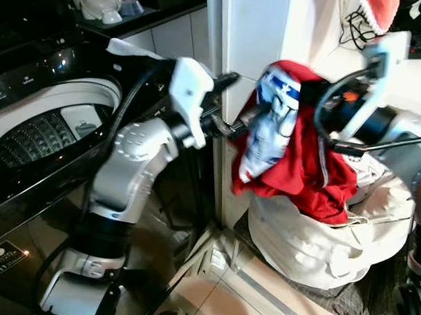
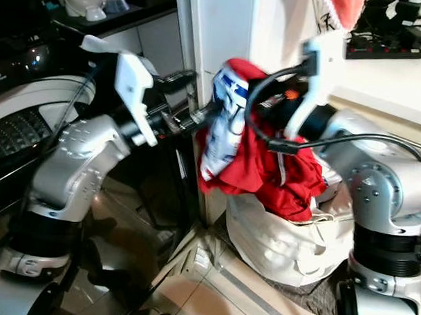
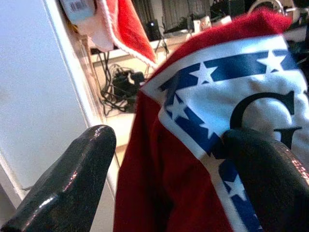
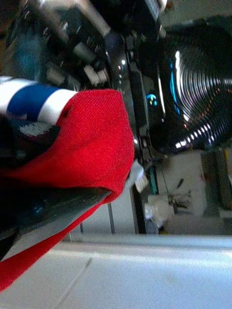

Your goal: Clothes washing

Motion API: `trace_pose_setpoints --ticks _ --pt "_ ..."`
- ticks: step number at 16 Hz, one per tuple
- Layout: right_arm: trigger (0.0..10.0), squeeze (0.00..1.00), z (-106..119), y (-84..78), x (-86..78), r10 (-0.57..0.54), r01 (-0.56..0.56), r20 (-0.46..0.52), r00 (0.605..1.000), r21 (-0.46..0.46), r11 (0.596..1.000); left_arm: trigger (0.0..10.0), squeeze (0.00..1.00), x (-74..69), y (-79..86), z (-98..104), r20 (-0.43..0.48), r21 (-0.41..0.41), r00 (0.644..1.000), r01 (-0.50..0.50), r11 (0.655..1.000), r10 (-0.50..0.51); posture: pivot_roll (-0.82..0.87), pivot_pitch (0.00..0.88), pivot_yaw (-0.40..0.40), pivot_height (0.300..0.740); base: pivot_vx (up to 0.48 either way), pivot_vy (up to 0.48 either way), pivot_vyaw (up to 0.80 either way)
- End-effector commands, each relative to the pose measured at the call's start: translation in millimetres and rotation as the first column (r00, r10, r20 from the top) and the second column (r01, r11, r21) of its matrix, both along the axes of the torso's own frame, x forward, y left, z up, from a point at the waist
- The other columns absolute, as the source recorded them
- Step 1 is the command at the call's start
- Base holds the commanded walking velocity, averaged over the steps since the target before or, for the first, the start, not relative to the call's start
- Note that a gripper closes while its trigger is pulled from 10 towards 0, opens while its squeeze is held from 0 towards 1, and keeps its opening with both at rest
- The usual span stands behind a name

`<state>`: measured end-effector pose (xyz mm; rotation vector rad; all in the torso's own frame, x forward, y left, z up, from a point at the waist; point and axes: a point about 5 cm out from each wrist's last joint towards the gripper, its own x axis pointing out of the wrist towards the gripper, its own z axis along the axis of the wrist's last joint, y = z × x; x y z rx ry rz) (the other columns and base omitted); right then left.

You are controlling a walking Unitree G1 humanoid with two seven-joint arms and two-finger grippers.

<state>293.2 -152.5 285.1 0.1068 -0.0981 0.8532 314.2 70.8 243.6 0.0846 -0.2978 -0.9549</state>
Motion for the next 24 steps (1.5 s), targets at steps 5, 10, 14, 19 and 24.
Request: trace_pose_setpoints --ticks 5,10,14,19,24 --pt "0.0 0.00 8.0 27.0 -8.1 0.108 -0.109 0.022 0.994 0.008 0.994 10.0 0.00 -13.7 -13.0 -15.0 -0.099 -0.018 0.987 0.127 0.992 -0.128 0.00 0.000 0.093 0.740 0.000 0.000 0.00" --pt "0.0 0.00 6.0 34.9 -9.7 0.130 -0.130 0.003 0.992 0.015 0.991 10.0 0.00 -27.4 -19.4 -14.3 -0.225 -0.299 0.919 0.252 0.920 -0.325 0.00 0.000 0.092 0.740 0.000 0.000 0.00" --pt "0.0 0.00 4.1 34.2 -10.2 0.134 -0.134 -0.006 0.991 0.009 0.991 10.0 1.00 -30.0 -10.7 -8.0 -0.248 -0.484 0.863 0.282 0.828 -0.439 0.00 0.000 0.089 0.740 0.000 0.000 0.00" --pt "0.0 0.00 1.1 30.5 -10.9 0.133 -0.133 -0.015 0.991 -0.013 0.991 10.0 1.00 -28.7 5.0 -8.0 -0.266 -0.629 0.814 0.259 0.733 -0.516 0.00 0.000 0.089 0.740 0.000 0.000 0.00" --pt "0.0 0.00 -2.9 30.1 -11.8 0.140 -0.141 -0.023 0.990 -0.037 0.989 10.0 1.00 -31.5 12.5 -1.0 -0.237 -0.704 0.770 0.284 0.651 -0.592 0.00 0.000 0.091 0.740 0.000 0.000 0.00"
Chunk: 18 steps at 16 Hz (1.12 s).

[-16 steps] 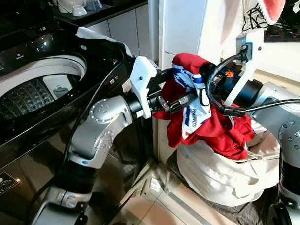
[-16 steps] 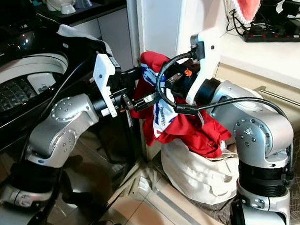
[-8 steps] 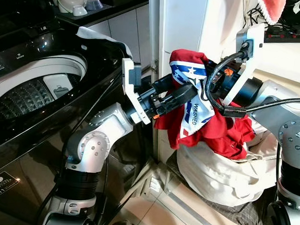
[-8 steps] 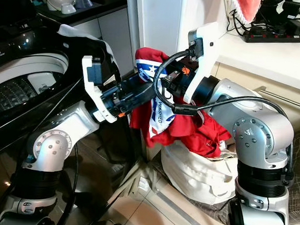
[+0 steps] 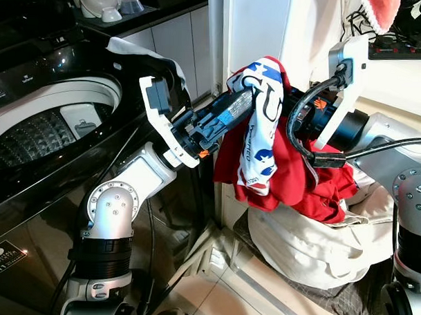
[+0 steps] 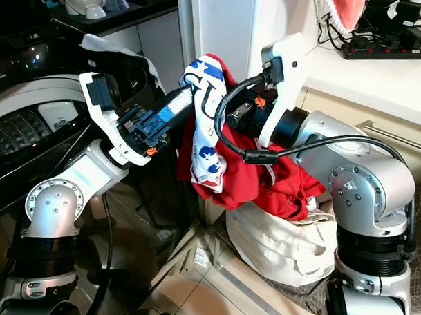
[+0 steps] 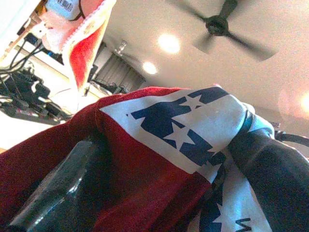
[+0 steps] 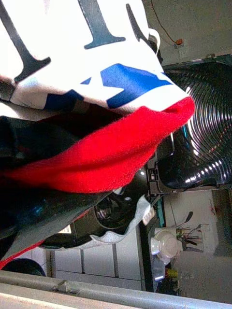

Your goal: Clothes washing

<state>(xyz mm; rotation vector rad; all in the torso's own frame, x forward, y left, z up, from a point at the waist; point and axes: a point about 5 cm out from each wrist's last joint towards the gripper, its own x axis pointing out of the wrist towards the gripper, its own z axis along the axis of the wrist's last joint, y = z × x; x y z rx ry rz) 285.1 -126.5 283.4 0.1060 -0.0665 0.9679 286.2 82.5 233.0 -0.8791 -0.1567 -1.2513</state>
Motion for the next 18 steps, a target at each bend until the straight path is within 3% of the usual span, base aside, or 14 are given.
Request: trace_pose_setpoints --ticks 1,2,3,4,5,6,7,9,11,13,14,15,16,18 --pt "0.0 0.00 -1.6 4.0 -3.6 0.026 -0.026 -0.001 1.000 -0.024 0.999 10.0 1.00 -5.1 0.0 9.6 0.037 -0.037 0.998 0.049 0.998 -0.048 0.00 0.000 0.091 0.740 0.000 0.000 0.00" --pt "0.0 0.00 -2.7 3.9 -3.7 0.024 -0.024 0.000 1.000 -0.037 0.999 10.0 1.00 -7.2 -0.6 7.4 0.033 -0.023 0.997 0.071 0.997 -0.070 0.00 0.000 0.091 0.740 0.000 0.000 0.00" --pt "0.0 0.00 -4.2 3.4 -3.2 0.020 -0.020 -0.001 1.000 -0.052 0.998 10.0 1.00 -7.3 -5.8 -6.7 0.058 0.196 0.997 0.046 0.980 -0.059 -0.01 0.000 0.093 0.740 0.000 0.000 0.00" --pt "0.0 0.00 -4.5 3.0 -3.0 0.019 -0.019 0.000 1.000 -0.057 0.998 10.0 1.00 -7.5 -5.1 -24.8 0.112 0.441 0.992 0.005 0.898 -0.061 -0.01 0.000 0.092 0.740 0.000 0.000 0.00" --pt "0.0 0.00 -4.4 2.0 -3.3 0.019 -0.019 0.002 1.000 -0.060 0.998 10.0 1.00 -8.0 -0.3 -37.9 0.172 0.604 0.981 -0.036 0.796 -0.087 -0.01 0.000 0.092 0.740 0.000 0.000 0.00" --pt "0.0 0.00 -3.7 -0.2 -3.2 0.014 -0.013 0.005 1.000 -0.064 0.998 10.0 1.00 -9.5 12.8 -46.0 0.200 0.719 0.971 -0.057 0.692 -0.128 -0.01 0.000 0.093 0.740 0.000 0.000 0.00" --pt "0.0 0.00 -3.4 -1.6 -3.2 0.010 -0.009 0.008 1.000 -0.066 0.998 10.0 1.00 -10.3 20.5 -46.7 0.194 0.744 0.971 -0.054 0.666 -0.137 -0.01 0.000 0.093 0.740 0.000 0.000 0.00" --pt "0.0 0.00 -2.7 -3.6 -2.2 0.005 -0.005 0.010 1.000 -0.068 0.998 10.0 1.00 -2.4 38.2 -32.2 0.194 0.661 0.980 -0.107 0.742 -0.032 -0.01 0.000 0.090 0.740 0.000 0.000 0.00" --pt "0.0 0.00 -2.9 -3.7 -1.7 0.005 -0.004 0.011 1.000 -0.073 0.997 10.0 1.00 0.1 48.5 -27.6 0.214 0.617 0.977 -0.142 0.774 0.009 -0.01 0.000 0.090 0.740 0.000 0.000 0.00" --pt "0.0 0.00 -4.4 -4.3 -1.6 0.004 -0.003 0.010 1.000 -0.084 0.996 10.0 1.00 1.2 54.7 -12.0 0.204 0.438 0.976 -0.157 0.885 0.073 0.00 0.000 0.085 0.740 0.000 0.000 0.00" --pt "0.0 0.00 -6.0 -4.2 -0.9 0.003 -0.002 0.008 1.000 -0.097 0.995 10.0 1.00 2.3 56.4 -0.2 0.181 0.295 0.978 -0.154 0.943 0.103 0.00 0.000 0.083 0.740 0.000 0.000 0.00" --pt "0.0 0.00 -7.0 -3.8 -0.6 0.004 -0.003 0.007 1.000 -0.103 0.995 10.0 1.00 2.6 57.3 5.4 0.166 0.215 0.979 -0.149 0.965 0.114 0.00 0.000 0.083 0.740 0.000 0.000 0.00" --pt "0.0 0.00 -7.1 -3.3 -0.7 0.006 -0.005 0.007 1.000 -0.104 0.995 10.0 1.00 2.4 56.6 6.9 0.162 0.191 0.980 -0.144 0.971 0.114 0.00 0.000 0.083 0.740 0.000 0.000 0.00" --pt "0.0 0.00 -7.4 -0.9 -0.7 0.013 -0.012 0.009 1.000 -0.108 0.994 10.0 1.00 1.4 45.2 6.9 0.172 0.212 0.982 -0.118 0.970 0.082 0.00 0.000 0.082 0.740 0.000 0.000 0.00"
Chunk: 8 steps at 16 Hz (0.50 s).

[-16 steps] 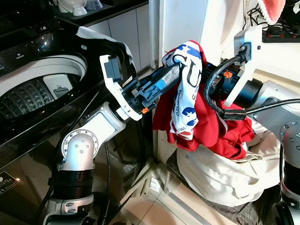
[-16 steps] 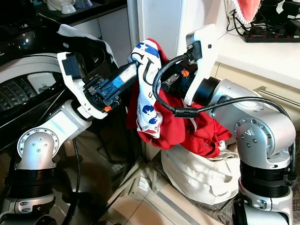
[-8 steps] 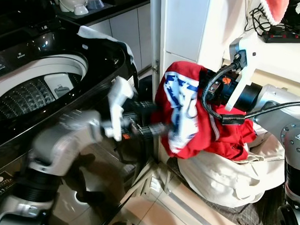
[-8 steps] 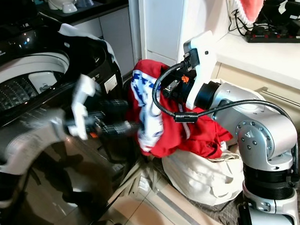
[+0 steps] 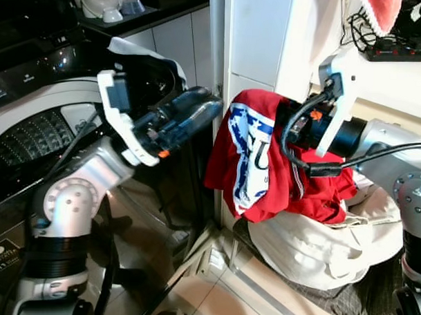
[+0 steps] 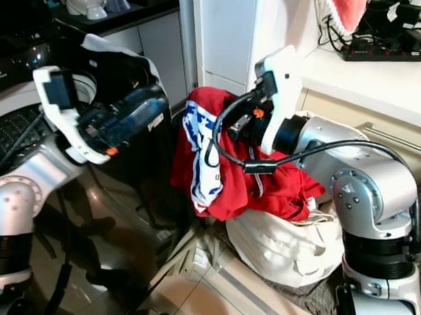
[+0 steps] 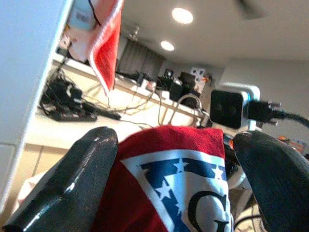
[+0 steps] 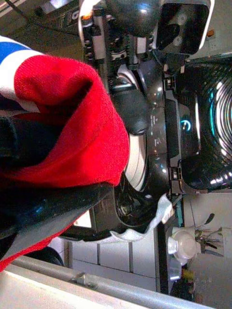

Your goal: Clothes washing

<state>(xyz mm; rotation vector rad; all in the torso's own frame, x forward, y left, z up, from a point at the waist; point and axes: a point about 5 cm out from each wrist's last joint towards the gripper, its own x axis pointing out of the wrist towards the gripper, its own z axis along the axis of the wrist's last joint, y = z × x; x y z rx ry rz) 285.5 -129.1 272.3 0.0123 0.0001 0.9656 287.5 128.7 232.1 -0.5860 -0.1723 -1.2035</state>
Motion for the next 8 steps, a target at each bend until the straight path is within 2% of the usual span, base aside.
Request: trace_pose_setpoints --ticks 1,3,5,8 --pt "0.0 0.00 3.7 3.3 -0.7 0.019 -0.019 0.025 0.999 0.000 1.000 10.0 1.00 0.8 -10.1 3.9 0.027 0.063 1.000 0.004 0.998 -0.006 0.00 0.000 0.084 0.740 0.000 0.000 0.00" --pt "0.0 0.00 3.7 6.1 -0.6 0.022 -0.021 0.031 0.999 -0.005 1.000 10.0 1.00 4.6 -29.8 -5.3 0.097 0.199 0.994 -0.058 0.978 0.040 0.00 0.000 0.084 0.740 0.000 0.000 0.00" --pt "0.0 0.00 3.0 7.5 -0.6 0.021 -0.021 0.031 0.999 -0.005 1.000 10.0 1.00 4.7 -39.7 -4.2 0.116 0.193 0.993 -0.052 0.980 0.030 -0.01 0.000 0.093 0.740 0.000 0.000 0.00" --pt "0.0 0.00 -0.7 8.7 0.1 0.013 -0.013 0.022 1.000 -0.015 1.000 10.0 1.00 -4.0 -54.5 -2.3 0.078 0.144 0.994 0.060 0.988 -0.072 -0.01 0.000 0.093 0.740 0.000 0.000 0.00"
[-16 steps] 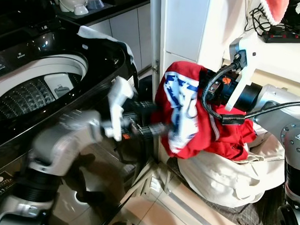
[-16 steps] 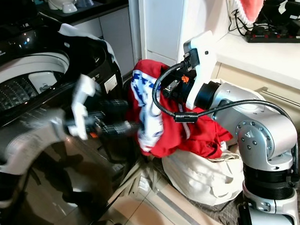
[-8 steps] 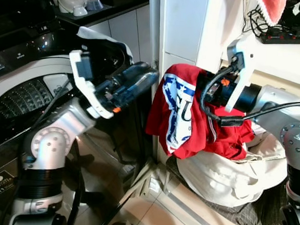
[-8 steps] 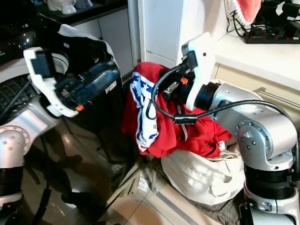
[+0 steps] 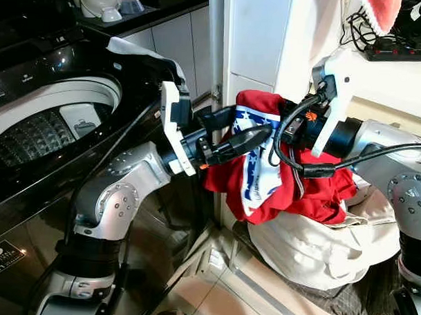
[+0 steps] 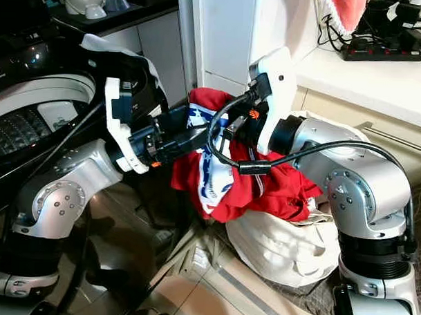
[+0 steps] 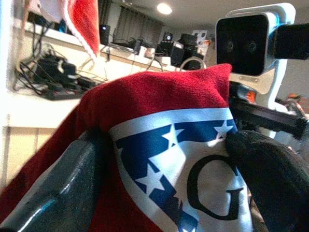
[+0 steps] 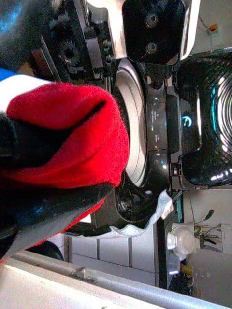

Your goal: Clothes washing

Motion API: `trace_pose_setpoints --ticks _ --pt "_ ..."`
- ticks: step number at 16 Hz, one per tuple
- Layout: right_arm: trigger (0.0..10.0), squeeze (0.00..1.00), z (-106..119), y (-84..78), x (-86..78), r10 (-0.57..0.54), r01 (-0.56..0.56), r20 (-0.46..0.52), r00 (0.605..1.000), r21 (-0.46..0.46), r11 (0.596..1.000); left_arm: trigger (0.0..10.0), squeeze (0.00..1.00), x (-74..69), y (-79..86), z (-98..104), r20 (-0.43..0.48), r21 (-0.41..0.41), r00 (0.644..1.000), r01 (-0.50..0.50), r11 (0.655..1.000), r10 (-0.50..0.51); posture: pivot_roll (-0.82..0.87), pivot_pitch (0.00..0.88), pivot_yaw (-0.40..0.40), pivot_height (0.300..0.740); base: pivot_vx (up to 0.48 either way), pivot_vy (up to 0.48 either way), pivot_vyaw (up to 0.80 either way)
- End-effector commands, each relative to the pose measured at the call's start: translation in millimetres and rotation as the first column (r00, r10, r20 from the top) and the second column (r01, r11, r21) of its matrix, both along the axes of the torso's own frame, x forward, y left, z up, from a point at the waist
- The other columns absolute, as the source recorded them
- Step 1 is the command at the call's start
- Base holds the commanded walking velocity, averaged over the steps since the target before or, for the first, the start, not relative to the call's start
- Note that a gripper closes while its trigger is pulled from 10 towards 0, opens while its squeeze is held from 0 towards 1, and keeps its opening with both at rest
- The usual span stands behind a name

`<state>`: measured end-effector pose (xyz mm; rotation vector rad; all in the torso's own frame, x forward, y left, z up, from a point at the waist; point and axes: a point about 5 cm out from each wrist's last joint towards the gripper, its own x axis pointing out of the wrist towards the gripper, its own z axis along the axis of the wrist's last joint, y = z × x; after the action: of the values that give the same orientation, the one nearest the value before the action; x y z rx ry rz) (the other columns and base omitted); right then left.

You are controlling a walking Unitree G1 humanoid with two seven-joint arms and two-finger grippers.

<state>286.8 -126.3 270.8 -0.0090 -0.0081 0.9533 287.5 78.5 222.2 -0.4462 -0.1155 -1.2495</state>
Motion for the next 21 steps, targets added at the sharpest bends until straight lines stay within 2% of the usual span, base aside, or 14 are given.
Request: trace_pose_setpoints --ticks 1,2,4,5,7,8,9,21 --pt "0.0 0.00 -1.9 5.7 0.0 0.014 -0.014 0.000 1.000 -0.016 1.000 10.0 1.00 -8.1 -8.9 6.3 0.013 -0.028 0.997 0.075 0.997 -0.074 -0.01 0.000 0.097 0.740 0.000 0.000 0.00" --pt "0.0 0.00 -2.9 5.6 0.4 0.008 -0.008 -0.001 1.000 -0.024 1.000 10.0 0.00 -9.3 -11.1 3.3 0.028 -0.003 0.997 0.073 0.997 -0.073 -0.01 0.000 0.097 0.740 0.000 0.000 0.00" --pt "0.0 0.00 -3.9 5.8 2.0 0.000 0.000 -0.002 1.000 -0.032 0.999 10.0 0.00 -12.4 -15.4 -6.5 0.038 0.075 0.996 0.083 0.994 -0.086 -0.01 0.000 0.095 0.740 0.000 0.000 0.00" --pt "0.0 0.00 -3.9 5.7 2.1 0.000 0.000 -0.001 1.000 -0.032 0.999 10.0 0.00 -12.8 -15.6 -7.7 0.040 0.087 0.995 0.085 0.993 -0.089 0.00 0.000 0.094 0.740 0.000 0.000 0.00" --pt "0.0 0.00 -2.2 5.5 2.8 -0.002 0.002 0.005 1.000 -0.030 1.000 10.0 0.00 -12.1 -16.5 -20.5 0.044 0.185 0.997 0.056 0.981 -0.065 0.00 0.000 0.093 0.740 0.000 0.000 0.00" --pt "0.0 0.00 -1.9 5.5 2.8 -0.002 0.002 0.006 1.000 -0.029 1.000 7.3 0.00 -11.2 -16.6 -21.8 0.047 0.193 0.997 0.046 0.980 -0.056 0.00 0.000 0.093 0.740 0.000 0.000 0.00" --pt "0.0 0.00 -1.1 5.7 3.0 -0.001 0.001 0.009 1.000 -0.029 1.000 0.0 0.00 -7.9 -15.9 -23.2 0.051 0.196 0.998 0.019 0.980 -0.030 0.00 0.000 0.093 0.740 0.000 0.000 0.00" --pt "0.0 0.00 -0.6 8.1 2.4 0.008 -0.008 0.013 1.000 -0.021 1.000 0.0 0.00 -1.0 -14.5 -21.9 0.072 0.161 0.997 -0.033 0.986 0.021 -0.01 0.000 0.095 0.740 0.000 0.000 0.00"
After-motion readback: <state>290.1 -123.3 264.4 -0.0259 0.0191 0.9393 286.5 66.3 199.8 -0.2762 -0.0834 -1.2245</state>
